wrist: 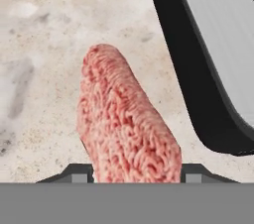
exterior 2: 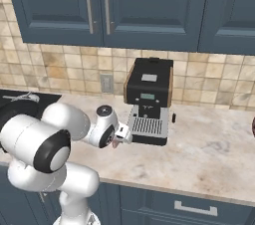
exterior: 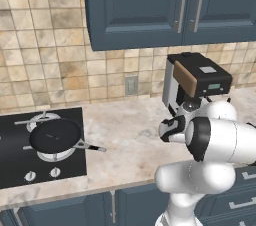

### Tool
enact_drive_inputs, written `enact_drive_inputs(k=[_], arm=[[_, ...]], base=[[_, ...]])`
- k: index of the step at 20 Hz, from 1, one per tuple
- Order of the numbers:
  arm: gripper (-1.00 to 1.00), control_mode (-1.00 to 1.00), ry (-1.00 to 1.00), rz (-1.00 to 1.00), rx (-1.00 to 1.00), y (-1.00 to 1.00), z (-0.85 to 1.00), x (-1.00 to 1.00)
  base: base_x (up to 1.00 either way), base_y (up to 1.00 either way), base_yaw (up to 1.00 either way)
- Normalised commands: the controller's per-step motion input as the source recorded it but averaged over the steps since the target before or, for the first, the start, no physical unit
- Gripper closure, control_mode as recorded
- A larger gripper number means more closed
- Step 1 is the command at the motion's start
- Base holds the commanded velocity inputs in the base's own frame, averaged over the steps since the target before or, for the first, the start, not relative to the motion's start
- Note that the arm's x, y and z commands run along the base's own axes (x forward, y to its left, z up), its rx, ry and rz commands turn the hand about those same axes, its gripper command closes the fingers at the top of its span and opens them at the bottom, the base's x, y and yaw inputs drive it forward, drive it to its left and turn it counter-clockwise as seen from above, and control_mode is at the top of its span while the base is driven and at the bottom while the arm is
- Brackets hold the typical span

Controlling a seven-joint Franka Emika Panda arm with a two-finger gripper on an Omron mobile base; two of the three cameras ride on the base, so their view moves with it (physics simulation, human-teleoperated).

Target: Place both pans onto different burners. Then place the sweet potato and the steak on different pans.

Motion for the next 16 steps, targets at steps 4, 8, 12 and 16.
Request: enact_drive_inputs(k=[4, 8, 12, 16], arm=[[1.0, -1.0, 0.0, 0.0, 0.0, 0.01, 0.73, -0.18], [1.0, -1.0, 0.0, 0.02, 0.0, 0.06, 0.93, -0.19], [1.0, -1.0, 0.0, 0.04, 0.0, 0.2, 0.83, -0.24], [1.0, -1.0, 0.01, 0.04, 0.0, 0.22, 0.63, -0.43]], base=[[0.0, 0.0, 0.0], [0.0, 0.0, 0.0], [0.0, 0.0, 0.0], [0.0, 0.0, 0.0]])
